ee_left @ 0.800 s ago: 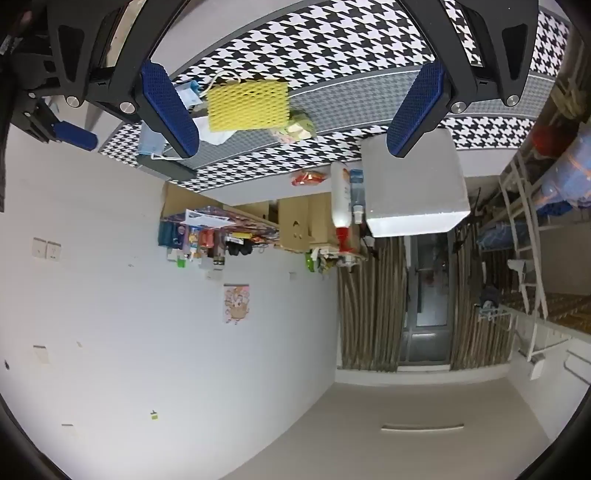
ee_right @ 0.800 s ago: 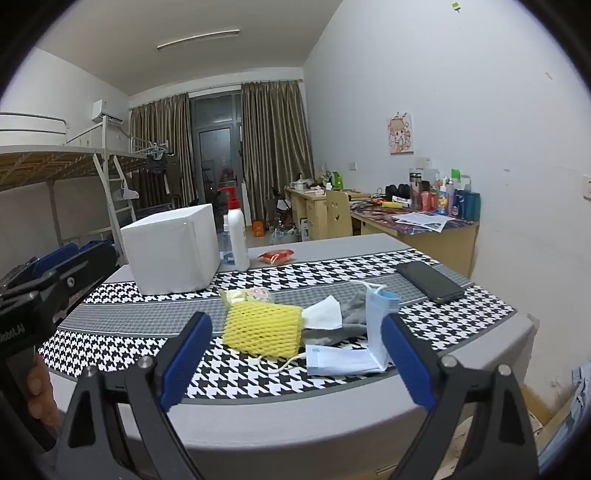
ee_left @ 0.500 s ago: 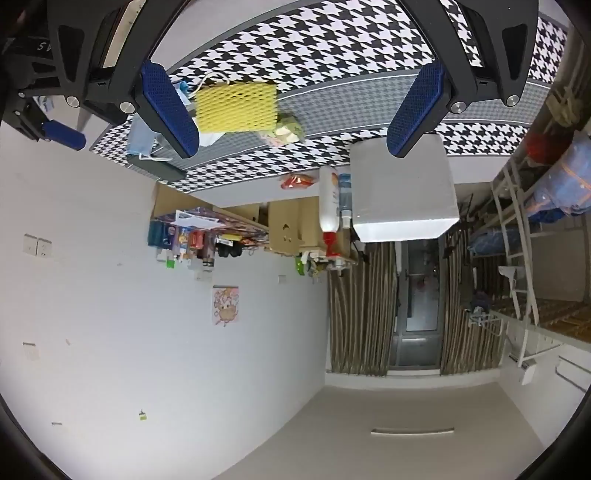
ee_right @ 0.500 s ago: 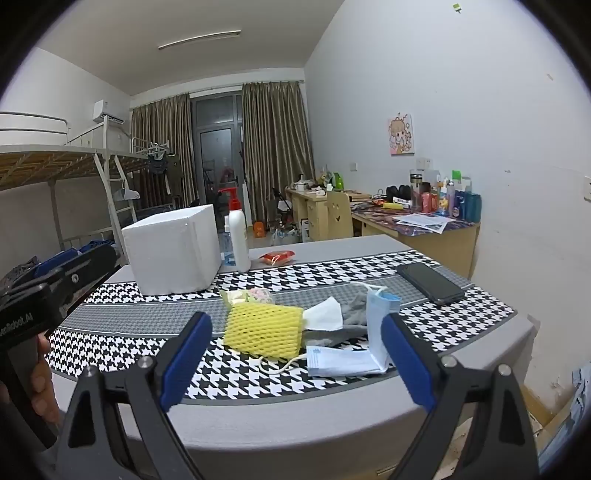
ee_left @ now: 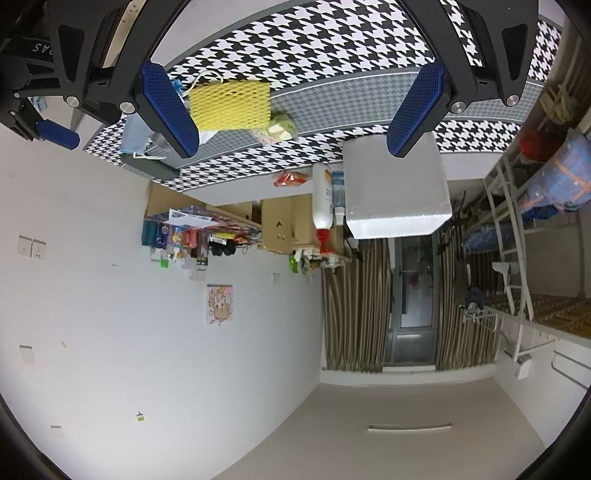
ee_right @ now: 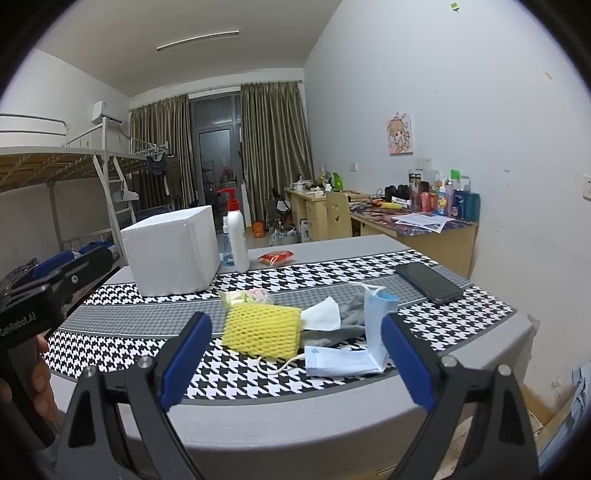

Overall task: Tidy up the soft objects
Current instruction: 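Move left tool toward yellow foam net while right tool approaches blue face mask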

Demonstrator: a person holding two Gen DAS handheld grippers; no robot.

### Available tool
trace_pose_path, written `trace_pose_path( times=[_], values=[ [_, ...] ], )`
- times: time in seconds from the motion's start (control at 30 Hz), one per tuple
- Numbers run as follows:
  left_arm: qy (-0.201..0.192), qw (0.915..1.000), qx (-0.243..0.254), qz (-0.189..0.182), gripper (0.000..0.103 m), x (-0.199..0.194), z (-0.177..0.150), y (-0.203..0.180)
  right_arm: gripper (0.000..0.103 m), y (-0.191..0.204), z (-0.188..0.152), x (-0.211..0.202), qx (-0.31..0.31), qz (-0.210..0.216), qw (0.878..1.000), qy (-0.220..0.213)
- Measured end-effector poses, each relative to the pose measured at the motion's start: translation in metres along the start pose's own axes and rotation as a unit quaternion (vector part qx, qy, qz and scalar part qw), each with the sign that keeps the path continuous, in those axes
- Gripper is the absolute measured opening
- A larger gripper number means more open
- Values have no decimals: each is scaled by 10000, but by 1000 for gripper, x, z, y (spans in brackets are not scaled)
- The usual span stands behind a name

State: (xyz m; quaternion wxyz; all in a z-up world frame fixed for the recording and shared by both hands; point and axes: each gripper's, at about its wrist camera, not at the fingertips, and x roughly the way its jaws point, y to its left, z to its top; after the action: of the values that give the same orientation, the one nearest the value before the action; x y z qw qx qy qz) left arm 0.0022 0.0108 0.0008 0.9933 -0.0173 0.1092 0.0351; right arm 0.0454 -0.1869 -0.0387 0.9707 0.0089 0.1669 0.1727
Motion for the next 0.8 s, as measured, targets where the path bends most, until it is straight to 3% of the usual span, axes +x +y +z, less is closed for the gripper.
trace_pose_path(
  times=[0.23,0.8],
  values=[
    [-101,9998,59,150,102,-2,2,-2,95,-4,-2,-2,-18,5,10000,-40],
    [14,10000,-29,-21,102,5,0,-1,95,-6,-3,-1,-15,-2,10000,-24]
  ],
)
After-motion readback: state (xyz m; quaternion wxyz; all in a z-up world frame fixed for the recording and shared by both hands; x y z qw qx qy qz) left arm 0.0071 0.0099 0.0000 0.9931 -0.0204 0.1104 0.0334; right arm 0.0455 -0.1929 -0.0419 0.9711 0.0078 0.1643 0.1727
